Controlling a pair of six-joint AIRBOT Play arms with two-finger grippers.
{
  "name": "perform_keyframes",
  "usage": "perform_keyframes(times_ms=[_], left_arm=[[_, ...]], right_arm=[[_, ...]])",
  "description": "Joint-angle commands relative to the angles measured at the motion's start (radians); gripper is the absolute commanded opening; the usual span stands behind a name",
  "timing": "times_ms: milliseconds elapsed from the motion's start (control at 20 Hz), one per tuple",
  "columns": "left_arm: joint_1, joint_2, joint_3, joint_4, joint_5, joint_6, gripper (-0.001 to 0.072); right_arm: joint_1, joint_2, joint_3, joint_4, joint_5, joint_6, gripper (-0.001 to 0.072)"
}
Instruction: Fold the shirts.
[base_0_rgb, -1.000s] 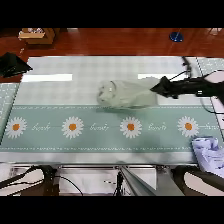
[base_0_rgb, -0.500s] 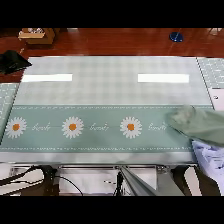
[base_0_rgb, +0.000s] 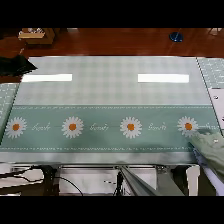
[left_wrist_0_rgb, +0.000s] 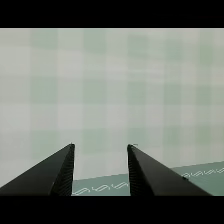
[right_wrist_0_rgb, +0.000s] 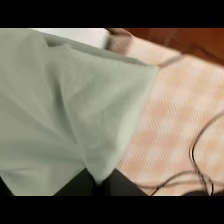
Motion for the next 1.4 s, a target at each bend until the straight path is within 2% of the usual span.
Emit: perform_keyframes(times_ms=[0, 150, 250, 300, 350, 400, 450, 600, 700, 750, 850, 900, 950, 1050, 1100, 1200, 1350], left_arm=[[0.004, -0.011, 0.011, 0.000, 0.002, 0.051, 0.0419], [0.011, -0.010, 0.039, 0.000, 0.003, 0.051, 0.0418], [0.014, -0.010, 0.050, 0.000, 0.008, 0.052, 0.0418], [0.014, -0.010, 0.050, 0.001, 0.010, 0.052, 0.0418], [0.015, -0.011, 0.049, 0.001, 0.010, 0.051, 0.0418], [0.015, -0.011, 0.049, 0.001, 0.010, 0.051, 0.0418], [0.015, -0.011, 0.049, 0.001, 0.010, 0.051, 0.0419], [0.013, -0.011, 0.049, 0.000, 0.010, 0.055, 0.0424], [0.010, -0.011, 0.049, 0.000, 0.011, 0.055, 0.0639], [0.006, -0.011, 0.049, 0.000, 0.017, 0.055, 0.0662], [-0.010, -0.011, 0.049, 0.005, 0.035, 0.055, 0.0661], [-0.031, -0.012, 0.049, 0.031, 0.041, 0.054, 0.0619], [-0.061, -0.012, 0.049, 0.089, 0.033, 0.030, 0.0519], [-0.154, -0.014, 0.049, 0.293, -0.014, -0.095, 0.0508], [-0.209, -0.018, 0.049, 0.381, -0.045, -0.121, 0.0520], [-0.304, -0.024, 0.049, 0.507, -0.057, -0.165, 0.0695], [-0.394, -0.027, 0.049, 0.524, -0.009, -0.175, 0.0694]], right_arm=[[-0.217, 0.001, -0.091, -0.063, -0.039, -0.021, 0.0019], [-0.302, 0.000, -0.178, -0.080, -0.101, -0.064, 0.0020], [-0.310, 0.000, -0.230, -0.165, -0.145, -0.077, 0.0020], [-0.310, -0.005, -0.251, -0.194, -0.171, -0.077, 0.0049], [-0.310, -0.019, -0.261, -0.207, -0.202, -0.077, 0.0176], [-0.309, -0.044, -0.261, -0.216, -0.234, -0.077, 0.0336], [-0.301, -0.071, -0.260, -0.217, -0.254, -0.079, 0.0422], [-0.163, -0.201, -0.211, -0.157, -0.323, -0.114, 0.0432], [0.031, -0.322, -0.086, -0.008, -0.381, -0.150, 0.0432], [0.146, -0.385, 0.000, 0.069, -0.416, -0.151, 0.0432], [0.396, -0.525, 0.219, 0.248, -0.509, -0.143, 0.0432], [0.505, -0.591, 0.327, 0.352, -0.539, -0.126, 0.0432], [0.615, -0.662, 0.437, 0.472, -0.552, -0.110, 0.0432], [0.803, -0.774, 0.599, 0.640, -0.551, -0.109, 0.0434], [0.883, -0.808, 0.639, 0.645, -0.552, -0.110, 0.0454], [1.027, -0.842, 0.656, 0.591, -0.549, -0.129, 0.0491], [1.168, -0.866, 0.656, 0.558, -0.537, -0.183, 0.0491]])
